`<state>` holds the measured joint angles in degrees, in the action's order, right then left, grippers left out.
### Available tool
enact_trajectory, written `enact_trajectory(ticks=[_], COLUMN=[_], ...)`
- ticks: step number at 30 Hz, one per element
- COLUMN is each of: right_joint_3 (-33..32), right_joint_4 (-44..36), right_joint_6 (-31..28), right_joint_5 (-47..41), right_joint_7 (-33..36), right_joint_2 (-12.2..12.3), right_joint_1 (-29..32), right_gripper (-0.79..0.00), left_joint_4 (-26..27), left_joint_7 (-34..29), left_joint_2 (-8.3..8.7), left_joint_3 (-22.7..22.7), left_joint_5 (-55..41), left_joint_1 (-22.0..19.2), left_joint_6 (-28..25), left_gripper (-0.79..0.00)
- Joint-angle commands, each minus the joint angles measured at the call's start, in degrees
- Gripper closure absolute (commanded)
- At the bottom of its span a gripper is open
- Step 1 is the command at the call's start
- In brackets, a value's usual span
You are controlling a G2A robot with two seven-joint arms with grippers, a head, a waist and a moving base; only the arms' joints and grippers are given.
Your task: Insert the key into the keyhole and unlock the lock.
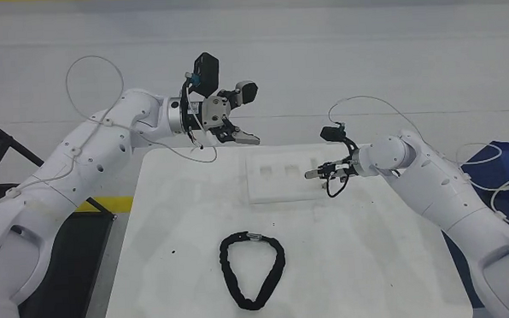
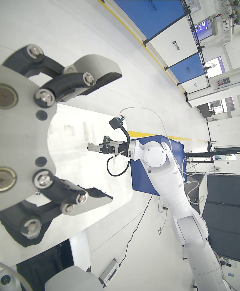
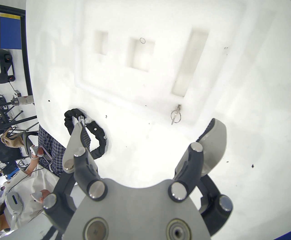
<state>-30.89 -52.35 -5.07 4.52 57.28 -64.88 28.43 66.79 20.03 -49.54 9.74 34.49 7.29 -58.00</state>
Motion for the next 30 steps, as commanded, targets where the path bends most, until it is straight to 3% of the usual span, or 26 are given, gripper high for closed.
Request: enact_trajectory(ticks=[1, 5, 12, 24, 26, 30], right_joint_3=[0.0, 0.16, 2.59, 2.97, 3.05, 3.28], right_joint_4=[0.0, -0.25, -3.72, -0.53, -0.03, 0.84], right_joint_6=[0.0, -0.07, -0.22, -0.26, -0.03, 1.33], right_joint_5=[0.0, 0.56, 10.71, 11.67, 11.91, 12.9], right_joint_7=[0.0, -0.21, -1.09, 0.29, 0.44, 0.65], right_joint_2=[0.0, 0.0, -0.41, -2.47, -2.84, -3.6], right_joint_1=[0.0, 0.11, 0.57, 0.62, 0.56, 0.25], right_gripper=[-0.785, -0.785, -0.785, -0.779, -0.576, -0.6], left_joint_4=[0.0, 0.0, 0.0, 0.0, 0.0, 0.0], left_joint_7=[0.0, 0.0, 0.0, 0.0, 0.0, 0.0], left_joint_2=[0.0, 0.0, 0.0, 0.0, 0.0, 0.0], left_joint_3=[0.0, 0.0, 0.0, 0.0, 0.0, 0.0], left_joint_5=[0.0, 0.0, 0.0, 0.0, 0.0, 0.0], left_joint_1=[0.0, 0.0, 0.0, 0.0, 0.0, 0.0], left_joint_6=[0.0, 0.0, 0.0, 0.0, 0.0, 0.0], left_gripper=[-0.785, -0.785, -0.785, -0.785, -0.785, -0.785])
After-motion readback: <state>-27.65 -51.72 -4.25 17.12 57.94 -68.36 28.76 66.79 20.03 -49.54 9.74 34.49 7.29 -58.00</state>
